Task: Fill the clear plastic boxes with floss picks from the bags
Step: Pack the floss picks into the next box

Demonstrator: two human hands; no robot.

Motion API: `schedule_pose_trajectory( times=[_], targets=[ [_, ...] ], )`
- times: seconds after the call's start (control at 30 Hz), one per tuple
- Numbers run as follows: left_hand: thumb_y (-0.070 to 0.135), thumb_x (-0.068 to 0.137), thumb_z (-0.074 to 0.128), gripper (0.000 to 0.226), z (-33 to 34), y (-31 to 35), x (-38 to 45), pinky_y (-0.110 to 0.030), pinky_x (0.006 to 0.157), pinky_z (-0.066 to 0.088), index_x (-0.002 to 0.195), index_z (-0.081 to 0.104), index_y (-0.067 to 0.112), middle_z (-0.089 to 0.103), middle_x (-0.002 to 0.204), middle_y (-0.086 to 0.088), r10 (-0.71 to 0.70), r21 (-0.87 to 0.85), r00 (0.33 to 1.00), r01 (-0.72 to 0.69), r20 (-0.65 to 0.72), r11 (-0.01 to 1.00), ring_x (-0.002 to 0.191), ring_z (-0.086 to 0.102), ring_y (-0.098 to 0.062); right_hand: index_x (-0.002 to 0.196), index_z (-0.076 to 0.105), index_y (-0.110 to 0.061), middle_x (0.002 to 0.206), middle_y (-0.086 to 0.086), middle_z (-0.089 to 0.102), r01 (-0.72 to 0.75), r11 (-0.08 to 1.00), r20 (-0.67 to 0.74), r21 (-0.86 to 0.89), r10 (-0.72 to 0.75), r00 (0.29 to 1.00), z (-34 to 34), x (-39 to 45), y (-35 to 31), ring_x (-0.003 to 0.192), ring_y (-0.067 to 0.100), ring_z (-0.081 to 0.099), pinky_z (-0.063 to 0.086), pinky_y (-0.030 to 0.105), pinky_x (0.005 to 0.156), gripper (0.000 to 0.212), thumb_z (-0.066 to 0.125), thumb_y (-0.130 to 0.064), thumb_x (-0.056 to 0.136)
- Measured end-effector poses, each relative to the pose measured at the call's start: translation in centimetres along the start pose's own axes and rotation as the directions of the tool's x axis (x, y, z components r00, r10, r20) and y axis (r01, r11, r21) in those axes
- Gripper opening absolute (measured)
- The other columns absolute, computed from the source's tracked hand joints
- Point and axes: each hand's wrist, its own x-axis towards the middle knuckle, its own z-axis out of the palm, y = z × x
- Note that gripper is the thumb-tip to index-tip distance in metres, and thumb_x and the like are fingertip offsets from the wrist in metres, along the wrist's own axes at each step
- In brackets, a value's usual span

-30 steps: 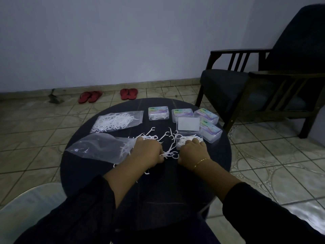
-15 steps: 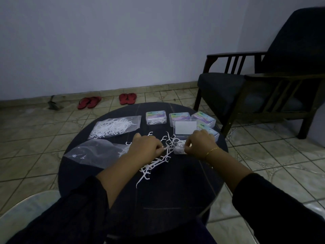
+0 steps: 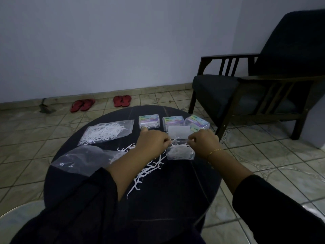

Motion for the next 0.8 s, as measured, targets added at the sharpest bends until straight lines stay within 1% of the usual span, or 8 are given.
schedule_pose_trajectory(
  times=[0.1, 0.2, 0.27, 0.43, 0.57, 0.63, 0.7, 0.8],
  targets=[
    [0.043, 0.098, 0.043, 0.031, 0.6, 1.4, 1.2, -0.039, 0.098, 0.023, 0.1, 0.07, 0.028, 0.07, 0.1, 0.005, 0.025, 0.007, 0.999, -0.025, 0.041, 1.0, 0.094, 0.06, -0.017, 0.127, 0.058, -0.028, 0.121, 0.004, 0.059, -0.049, 0.998, 0.015, 0.049, 0.049, 0.999, 0.0, 0.2, 0.9, 0.115, 0.023, 0.045, 0.04, 0.041, 0.098, 0.035, 0.049, -0.038, 0.094],
    [0.044, 0.098, 0.044, 0.031, 1.3, 2.4, 2.0, -0.037, 0.094, 0.026, 0.112, 0.068, 0.032, 0.068, 0.111, 0.005, 0.029, 0.009, 0.997, -0.03, 0.067, 1.0, 0.105, 0.058, -0.018, 0.13, 0.055, -0.027, 0.12, 0.004, 0.06, -0.08, 0.993, 0.037, 0.082, 0.078, 0.996, 0.2, 0.2, 1.4, 0.114, 0.023, 0.048, 0.04, 0.042, 0.099, 0.037, 0.05, -0.036, 0.094],
    [0.044, 0.098, 0.043, 0.034, 1.7, 2.6, 2.0, -0.036, 0.091, 0.027, 0.121, 0.064, 0.03, 0.064, 0.119, 0.002, 0.025, 0.007, 0.996, -0.025, 0.081, 1.0, 0.112, 0.055, -0.02, 0.129, 0.055, -0.026, 0.117, 0.004, 0.061, -0.094, 0.99, 0.039, 0.103, 0.09, 0.995, 0.5, 0.2, 1.5, 0.11, 0.023, 0.052, 0.043, 0.043, 0.098, 0.037, 0.05, -0.034, 0.093],
    [0.035, 0.099, 0.045, 0.029, 2.2, 1.2, 0.8, -0.034, 0.091, 0.027, 0.121, 0.063, 0.03, 0.062, 0.123, 0.003, 0.011, -0.087, 0.999, -0.006, 0.052, 0.996, 0.116, 0.053, -0.018, 0.128, 0.055, -0.027, 0.11, 0.003, 0.064, -0.109, 0.986, 0.019, 0.128, 0.107, 0.994, 0.9, -0.3, 1.2, 0.104, 0.021, 0.056, 0.045, 0.043, 0.096, 0.036, 0.049, -0.027, 0.093],
    [0.034, 0.097, 0.048, 0.027, 2.3, -0.2, 0.2, -0.035, 0.092, 0.028, 0.119, 0.064, 0.034, 0.061, 0.124, 0.01, -0.009, -0.121, 0.999, 0.014, 0.041, 0.993, 0.114, 0.053, -0.012, 0.125, 0.057, -0.027, 0.102, 0.001, 0.066, -0.109, 0.955, 0.003, 0.277, 0.113, 0.994, 1.2, -0.9, 0.9, 0.1, 0.021, 0.058, 0.048, 0.042, 0.091, 0.037, 0.052, -0.038, 0.089],
    [0.034, 0.097, 0.049, 0.027, 2.3, -0.2, 0.0, -0.035, 0.092, 0.028, 0.119, 0.064, 0.034, 0.06, 0.125, 0.011, -0.004, -0.132, 0.999, 0.01, 0.042, 0.991, 0.115, 0.052, -0.011, 0.123, 0.058, -0.024, 0.103, 0.0, 0.066, -0.115, 0.919, -0.009, 0.376, 0.128, 0.992, 1.0, -1.1, 0.6, 0.099, 0.019, 0.059, 0.05, 0.041, 0.091, 0.038, 0.054, -0.043, 0.09],
    [0.035, 0.097, 0.05, 0.029, 2.3, 0.0, 0.0, -0.035, 0.094, 0.028, 0.122, 0.063, 0.033, 0.059, 0.127, 0.011, 0.007, -0.121, 0.999, 0.0, 0.052, 0.993, 0.117, 0.051, -0.012, 0.118, 0.062, -0.018, 0.104, 0.0, 0.067, -0.109, 0.869, -0.008, 0.482, 0.128, 0.992, 0.6, -1.1, 0.4, 0.094, 0.013, 0.059, 0.049, 0.033, 0.089, 0.034, 0.057, -0.038, 0.091],
    [0.036, 0.098, 0.048, 0.029, 2.4, 0.7, 0.1, -0.037, 0.095, 0.03, 0.124, 0.061, 0.036, 0.058, 0.128, 0.011, 0.033, -0.077, 0.997, -0.027, 0.071, 0.997, 0.119, 0.051, -0.014, 0.104, 0.068, -0.011, 0.099, 0.004, 0.068, -0.095, 0.805, -0.009, 0.585, 0.123, 0.992, 0.0, -0.9, 0.2, 0.075, 0.004, 0.054, 0.044, 0.024, 0.076, 0.019, 0.058, -0.023, 0.093]
  ],
)
